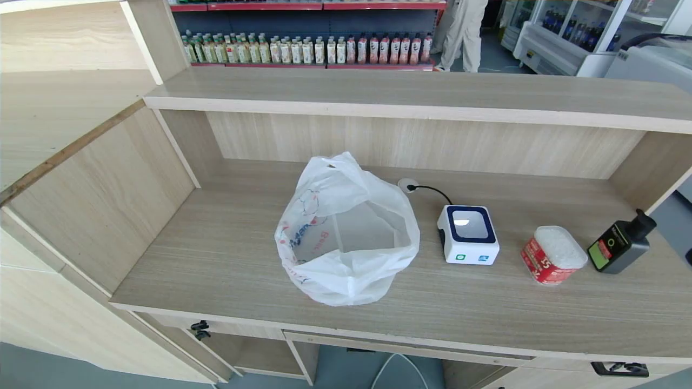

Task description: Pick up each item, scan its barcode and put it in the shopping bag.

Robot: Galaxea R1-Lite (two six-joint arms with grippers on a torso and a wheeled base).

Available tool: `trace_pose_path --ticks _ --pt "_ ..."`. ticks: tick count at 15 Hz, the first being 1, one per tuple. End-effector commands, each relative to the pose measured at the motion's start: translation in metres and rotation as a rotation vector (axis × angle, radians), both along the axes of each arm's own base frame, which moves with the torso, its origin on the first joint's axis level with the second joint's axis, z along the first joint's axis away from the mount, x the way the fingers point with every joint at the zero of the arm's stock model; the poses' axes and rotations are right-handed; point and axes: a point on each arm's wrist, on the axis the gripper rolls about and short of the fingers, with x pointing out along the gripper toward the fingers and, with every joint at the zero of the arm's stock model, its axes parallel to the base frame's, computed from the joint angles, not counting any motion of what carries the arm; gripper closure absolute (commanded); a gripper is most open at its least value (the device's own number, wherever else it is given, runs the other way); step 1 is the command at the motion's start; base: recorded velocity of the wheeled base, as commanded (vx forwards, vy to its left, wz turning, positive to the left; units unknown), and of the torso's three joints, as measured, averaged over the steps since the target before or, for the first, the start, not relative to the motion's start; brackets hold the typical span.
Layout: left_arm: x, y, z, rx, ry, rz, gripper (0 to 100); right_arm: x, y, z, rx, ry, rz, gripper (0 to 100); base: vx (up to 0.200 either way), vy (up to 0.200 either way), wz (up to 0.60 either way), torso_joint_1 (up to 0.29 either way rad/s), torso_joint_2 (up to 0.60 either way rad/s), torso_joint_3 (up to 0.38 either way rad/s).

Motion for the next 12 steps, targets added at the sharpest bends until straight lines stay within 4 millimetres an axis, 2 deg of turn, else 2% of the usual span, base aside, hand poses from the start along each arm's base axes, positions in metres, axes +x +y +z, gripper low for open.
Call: trace_pose_path --ticks 1,2,3,4,6,8,12 --pt "0.000 0.000 0.000 0.000 -0.001 0.000 0 0.112 -0.015 0.001 -0.010 0.094 -0.074 0 0.000 0.000 0.00 0.000 0.00 0.000" --pt "0.000 0.000 0.000 0.000 -0.001 0.001 0 0.127 -0.022 -0.008 -0.054 0.122 -0.082 0 0.000 0.000 0.00 0.000 0.00 0.000" --pt "0.000 0.000 0.000 0.000 -0.001 0.001 0 0.130 -0.025 -0.012 -0.068 0.138 -0.073 0 0.000 0.000 0.00 0.000 0.00 0.000" --pt "0.000 0.000 0.000 0.000 -0.001 0.001 0 0.132 -0.029 -0.021 -0.090 0.175 -0.056 0 0.000 0.000 0.00 0.000 0.00 0.000" --pt "0.000 0.000 0.000 0.000 -0.001 0.001 0 0.131 -0.035 -0.053 -0.083 0.319 -0.078 0 0.000 0.000 0.00 0.000 0.00 0.000" --pt "0.000 0.000 0.000 0.000 -0.001 0.000 0 0.127 -0.039 -0.068 -0.070 0.380 -0.087 0 0.000 0.000 0.00 0.000 0.00 0.000" --pt "0.000 0.000 0.000 0.000 -0.001 0.000 0 0.133 -0.052 -0.080 -0.054 0.440 -0.149 0 0.000 0.000 0.00 0.000 0.00 0.000"
